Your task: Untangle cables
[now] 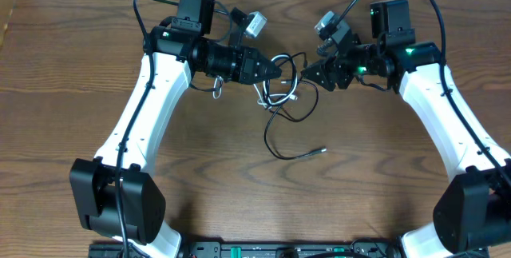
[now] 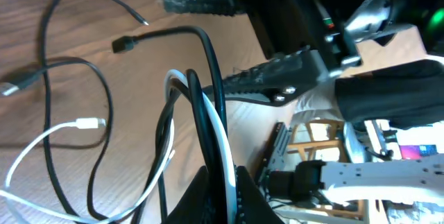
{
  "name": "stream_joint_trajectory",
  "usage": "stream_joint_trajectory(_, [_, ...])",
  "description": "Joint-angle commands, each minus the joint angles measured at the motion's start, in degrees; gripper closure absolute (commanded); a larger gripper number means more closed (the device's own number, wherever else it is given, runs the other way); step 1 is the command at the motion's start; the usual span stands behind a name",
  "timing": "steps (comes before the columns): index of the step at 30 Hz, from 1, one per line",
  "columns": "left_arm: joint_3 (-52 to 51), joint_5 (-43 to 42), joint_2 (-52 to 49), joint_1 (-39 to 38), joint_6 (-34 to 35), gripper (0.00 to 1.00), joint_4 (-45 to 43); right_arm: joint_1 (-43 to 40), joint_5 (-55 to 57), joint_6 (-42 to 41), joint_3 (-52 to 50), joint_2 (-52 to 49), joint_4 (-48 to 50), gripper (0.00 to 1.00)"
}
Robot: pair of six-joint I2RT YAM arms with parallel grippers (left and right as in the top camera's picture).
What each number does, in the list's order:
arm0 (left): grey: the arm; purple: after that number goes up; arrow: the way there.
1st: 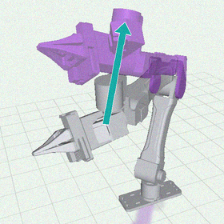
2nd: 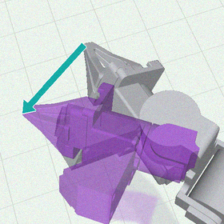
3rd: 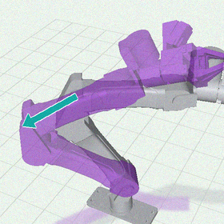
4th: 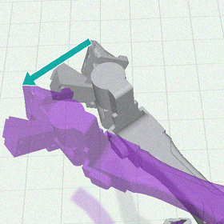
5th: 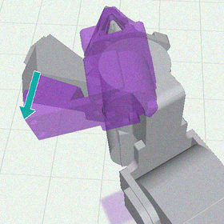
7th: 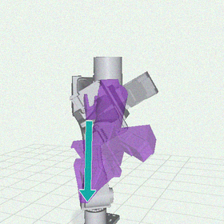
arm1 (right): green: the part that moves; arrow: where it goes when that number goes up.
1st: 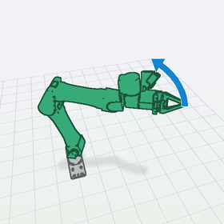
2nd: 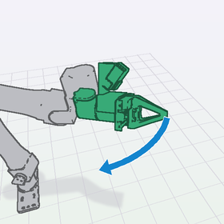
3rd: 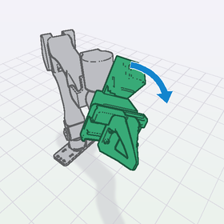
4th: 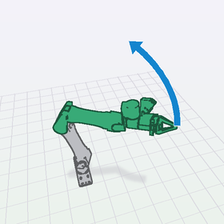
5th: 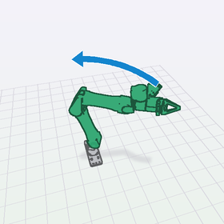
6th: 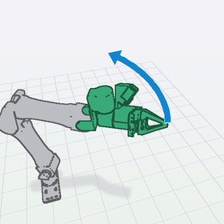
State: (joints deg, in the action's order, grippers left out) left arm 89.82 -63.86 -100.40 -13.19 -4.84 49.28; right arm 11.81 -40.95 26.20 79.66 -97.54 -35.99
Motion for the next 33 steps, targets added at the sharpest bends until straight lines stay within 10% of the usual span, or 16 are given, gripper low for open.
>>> stream_joint_trajectory(1, [0.24,-6.95,0.09,0.15,-1.14,0.92,0.15,-0.42,-1.44,5.55,0.20,-1.53,0.20,0.32])
stream_joint_trajectory(8, [0.24,-9.16,0.09,0.15,-0.48,0.92,0.39,-0.63,0.02,5.57,0.20,-3.02,2.14,0.58])
stream_joint_trajectory(13, [0.24,-6.73,0.09,0.15,-0.48,0.92,0.33,-2.36,0.74,3.15,0.22,-2.97,3.02,0.99])
stream_joint_trajectory(33, [0.24,0.96,0.09,0.15,-0.46,0.83,-2.82,1.07,-11.23,-4.87,0.20,0.70,-3.13,0.99])
